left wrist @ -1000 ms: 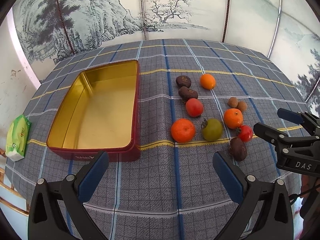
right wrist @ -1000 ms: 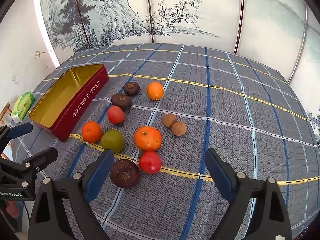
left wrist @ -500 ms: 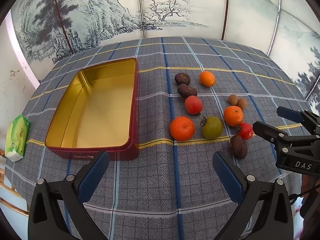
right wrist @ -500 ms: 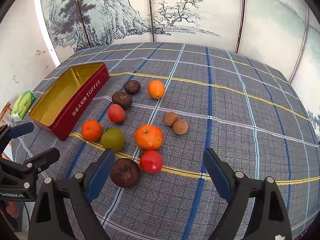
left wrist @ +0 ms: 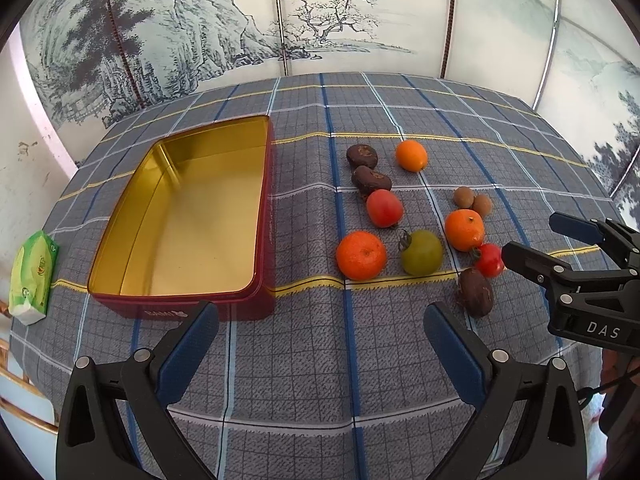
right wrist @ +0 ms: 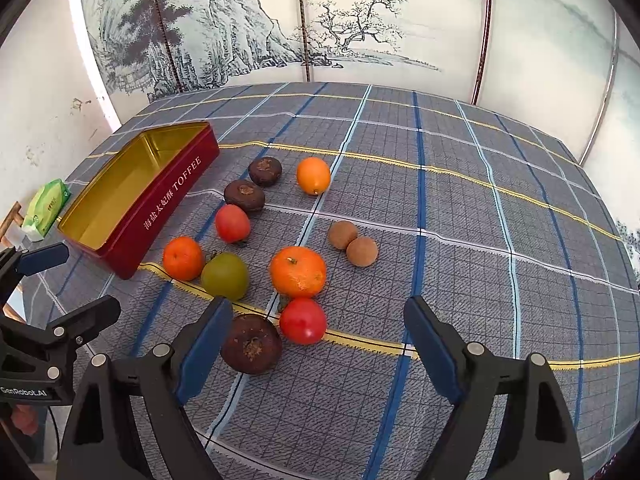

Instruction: Organize fruits

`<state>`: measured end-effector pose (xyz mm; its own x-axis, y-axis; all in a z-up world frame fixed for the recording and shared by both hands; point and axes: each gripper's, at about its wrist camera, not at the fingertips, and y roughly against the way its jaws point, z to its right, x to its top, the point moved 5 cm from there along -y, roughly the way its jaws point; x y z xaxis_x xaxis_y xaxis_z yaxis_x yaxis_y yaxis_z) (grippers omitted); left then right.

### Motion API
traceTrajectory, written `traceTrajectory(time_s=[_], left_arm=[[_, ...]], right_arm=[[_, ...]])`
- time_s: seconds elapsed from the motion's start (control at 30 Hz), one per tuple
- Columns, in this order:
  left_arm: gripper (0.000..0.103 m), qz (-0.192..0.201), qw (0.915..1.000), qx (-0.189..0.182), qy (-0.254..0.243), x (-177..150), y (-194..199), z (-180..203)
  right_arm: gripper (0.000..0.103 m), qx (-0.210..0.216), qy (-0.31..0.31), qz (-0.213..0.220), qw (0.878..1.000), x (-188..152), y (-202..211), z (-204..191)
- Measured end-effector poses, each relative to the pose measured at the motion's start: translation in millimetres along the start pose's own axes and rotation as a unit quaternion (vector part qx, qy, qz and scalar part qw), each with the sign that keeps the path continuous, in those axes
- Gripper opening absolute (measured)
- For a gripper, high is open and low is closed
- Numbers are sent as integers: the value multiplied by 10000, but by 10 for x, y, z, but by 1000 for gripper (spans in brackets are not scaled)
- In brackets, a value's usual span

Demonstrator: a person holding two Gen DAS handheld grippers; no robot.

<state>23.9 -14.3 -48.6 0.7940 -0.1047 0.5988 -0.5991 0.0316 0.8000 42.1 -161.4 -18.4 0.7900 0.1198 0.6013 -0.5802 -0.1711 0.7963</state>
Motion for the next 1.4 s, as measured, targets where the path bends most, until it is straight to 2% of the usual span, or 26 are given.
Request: traceTrajectory(time_s=[0.77,0.9,1.17,1.3,1.4], left_arm=[[98,-18,10000,-14,-72,9,8,36],[97,-15,10000,-8,-77,15,12,41],[91,-40,9998,-89,-146,43,5,49],[89,-64,9997,-146,-188,46,-15,66],[87,-79,9995,-197,-231,60,-36,87]], right_arm=[[80,9,156,-53,9999,-63,-50,-47],[72,29,223,-121,9997,-93,-65,-23],[67,40,193,-272,9994,-161,-172,58],[53,156,190,-362,9990,-188,-256,43],[52,200,196,-429,9987,-205,-326,37]])
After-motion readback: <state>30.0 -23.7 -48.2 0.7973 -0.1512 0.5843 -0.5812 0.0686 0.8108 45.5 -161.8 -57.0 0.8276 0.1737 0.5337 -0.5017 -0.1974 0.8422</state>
